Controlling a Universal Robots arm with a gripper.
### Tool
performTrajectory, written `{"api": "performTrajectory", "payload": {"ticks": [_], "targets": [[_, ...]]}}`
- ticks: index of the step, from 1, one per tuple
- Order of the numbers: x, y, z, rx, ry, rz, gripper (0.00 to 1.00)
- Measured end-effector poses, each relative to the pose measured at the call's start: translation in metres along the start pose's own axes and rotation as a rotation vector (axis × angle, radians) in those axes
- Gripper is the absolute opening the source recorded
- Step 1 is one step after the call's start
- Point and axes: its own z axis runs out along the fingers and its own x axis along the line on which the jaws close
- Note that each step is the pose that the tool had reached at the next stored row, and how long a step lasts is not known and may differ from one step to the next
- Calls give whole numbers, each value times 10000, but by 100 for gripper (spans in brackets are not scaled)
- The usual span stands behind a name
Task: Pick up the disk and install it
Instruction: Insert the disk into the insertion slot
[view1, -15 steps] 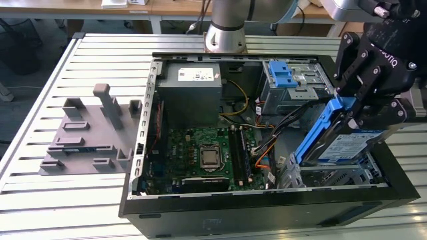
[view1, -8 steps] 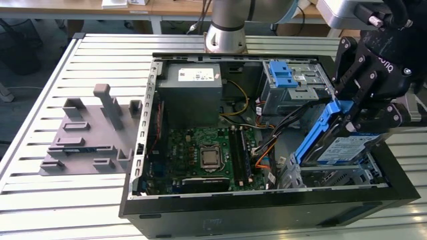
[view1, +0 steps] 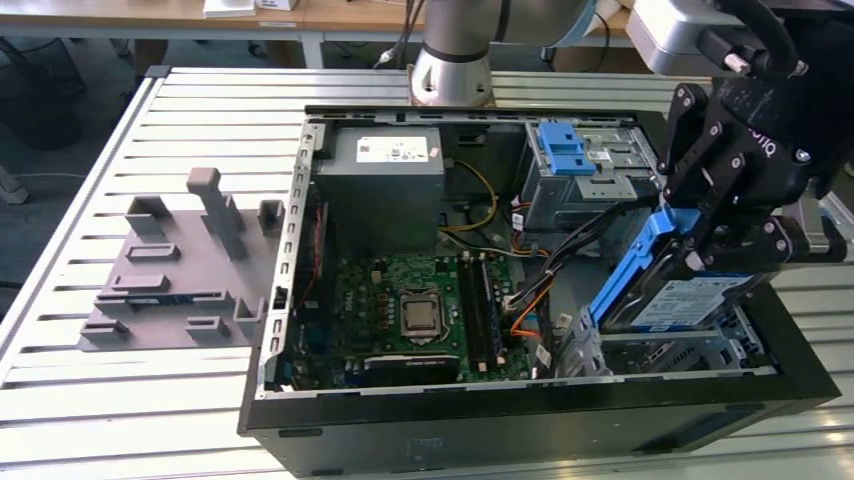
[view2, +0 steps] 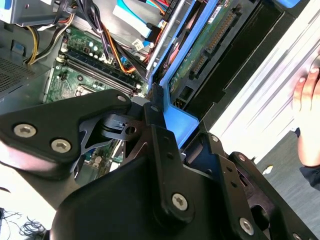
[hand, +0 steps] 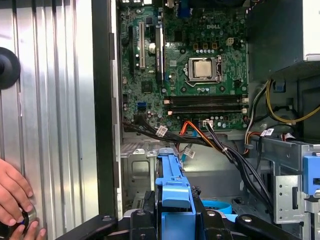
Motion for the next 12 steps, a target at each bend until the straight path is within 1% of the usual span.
{"api": "performTrajectory", "payload": {"ticks": [12], "targets": [[1,1,103,0,1,0,37]]}}
